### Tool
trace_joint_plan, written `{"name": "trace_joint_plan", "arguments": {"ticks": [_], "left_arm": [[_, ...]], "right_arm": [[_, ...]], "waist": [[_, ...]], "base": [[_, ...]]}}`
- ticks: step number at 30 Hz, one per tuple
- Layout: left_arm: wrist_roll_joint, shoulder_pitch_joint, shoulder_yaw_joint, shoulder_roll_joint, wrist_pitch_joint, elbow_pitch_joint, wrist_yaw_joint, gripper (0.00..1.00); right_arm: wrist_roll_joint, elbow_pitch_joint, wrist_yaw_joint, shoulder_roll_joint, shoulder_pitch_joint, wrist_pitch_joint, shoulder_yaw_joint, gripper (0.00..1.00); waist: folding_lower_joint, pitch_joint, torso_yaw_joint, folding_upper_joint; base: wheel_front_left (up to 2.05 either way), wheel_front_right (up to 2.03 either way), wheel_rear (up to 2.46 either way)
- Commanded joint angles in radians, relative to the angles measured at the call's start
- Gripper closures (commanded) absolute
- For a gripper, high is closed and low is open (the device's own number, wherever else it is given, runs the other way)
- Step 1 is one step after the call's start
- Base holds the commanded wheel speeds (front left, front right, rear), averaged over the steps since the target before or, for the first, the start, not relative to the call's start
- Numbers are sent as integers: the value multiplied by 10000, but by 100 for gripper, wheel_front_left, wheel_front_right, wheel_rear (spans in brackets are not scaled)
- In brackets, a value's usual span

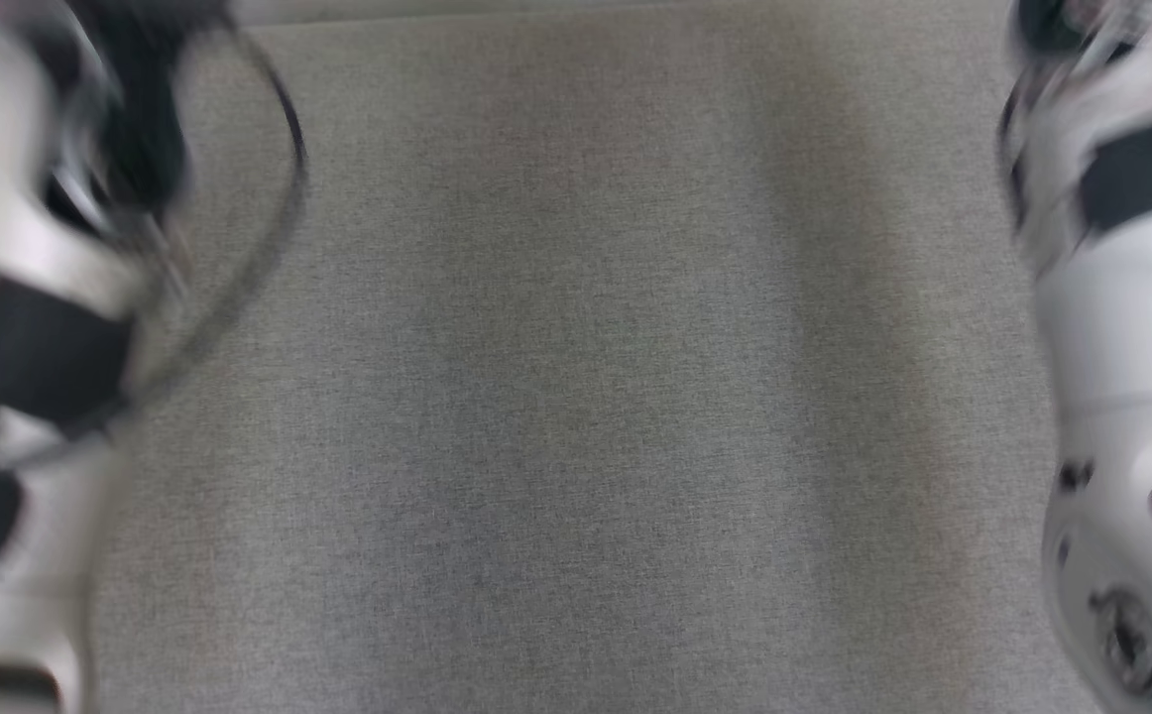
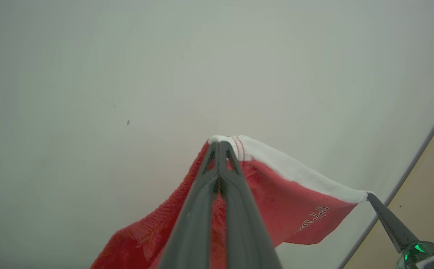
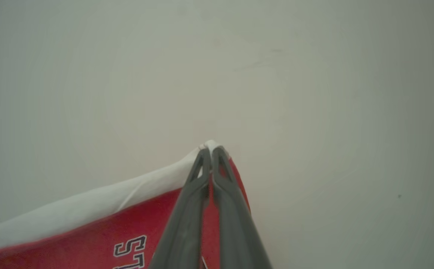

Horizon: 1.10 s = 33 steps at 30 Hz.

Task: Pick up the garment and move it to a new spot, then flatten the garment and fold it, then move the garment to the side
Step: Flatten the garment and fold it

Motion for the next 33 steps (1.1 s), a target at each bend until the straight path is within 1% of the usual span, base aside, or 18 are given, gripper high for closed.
{"name": "trace_joint_plan", "arguments": {"ticks": [1, 6, 9, 10, 13, 15, 17, 20, 23, 26, 29, 30, 33], "left_arm": [[-49, 396, -95, -35, -93, 25, -77, 100], [-265, 2832, -556, -204, -394, 215, -49, 100], [-431, 4143, -629, -333, -445, 82, -50, 100], [-406, 4557, -819, -326, -453, 31, -50, 100], [-672, 5831, -1317, -130, -363, -68, -49, 100], [-782, 6521, -1559, 93, -280, -144, -50, 100], [-853, 7148, -1577, 233, -294, -275, -50, 100], [-955, 8197, -1476, 347, -369, -551, 21, 100], [-785, 9169, -1726, 452, -387, -969, 201, 100], [-563, 9951, -2073, 618, -357, -1231, 378, 100], [-180, 10512, -2464, 715, -365, -1312, 554, 100], [-180, 10512, -2464, 715, -365, -1312, 554, 100], [-10, 10980, -2727, 784, -357, -1406, 651, 100]], "right_arm": [[145, 71, -23, -74, 259, 36, 77, 100], [883, 534, -23, -314, 1952, 655, 808, 100], [1310, 384, -23, -626, 3106, 1420, 1527, 100], [1562, 299, -23, -772, 3550, 1728, 1681, 100], [2517, -103, -23, -934, 4968, 2644, 1843, 100], [2910, -529, -23, -1122, 5904, 3147, 1998, 100], [3108, -1014, -23, -1373, 6758, 3472, 2005, 100], [2859, -1737, -24, -1686, 8052, 3541, 1966, 100], [2661, -2502, -24, -1690, 9263, 3764, 1597, 100], [2345, -3305, -24, -1549, 10428, 4249, 1326, 100], [1731, -4103, -24, -1579, 11499, 4849, 989, 100], [1731, -4103, -24, -1579, 11499, 4849, 989, 100], [1469, -5037, -25, -1216, 12532, 5696, 609, 100]], "waist": [[-2, -41, -39, -1], [-2, -275, -135, -1], [-2, -632, -153, -1], [-2, -798, -135, -1], [-2, -1348, -194, -1], [-2, -1714, -228, -1], [-2, -2037, -238, -1], [-2, -2655, -195, -1], [-2, -3192, -104, -1], [-2, -3660, -55, -1], [-2, -3890, 32, -1], [-2, -3890, 32, -1], [-2, -4039, 91, -1]], "base": [[0, 0, 0], [0, 0, 0], [0, 0, 0], [0, 0, 0], [0, 0, 0], [0, 0, 0], [0, 0, 0], [0, 0, 0], [0, 0, 0], [0, 0, 0], [0, 0, 0], [0, 0, 0], [0, 0, 0]]}}
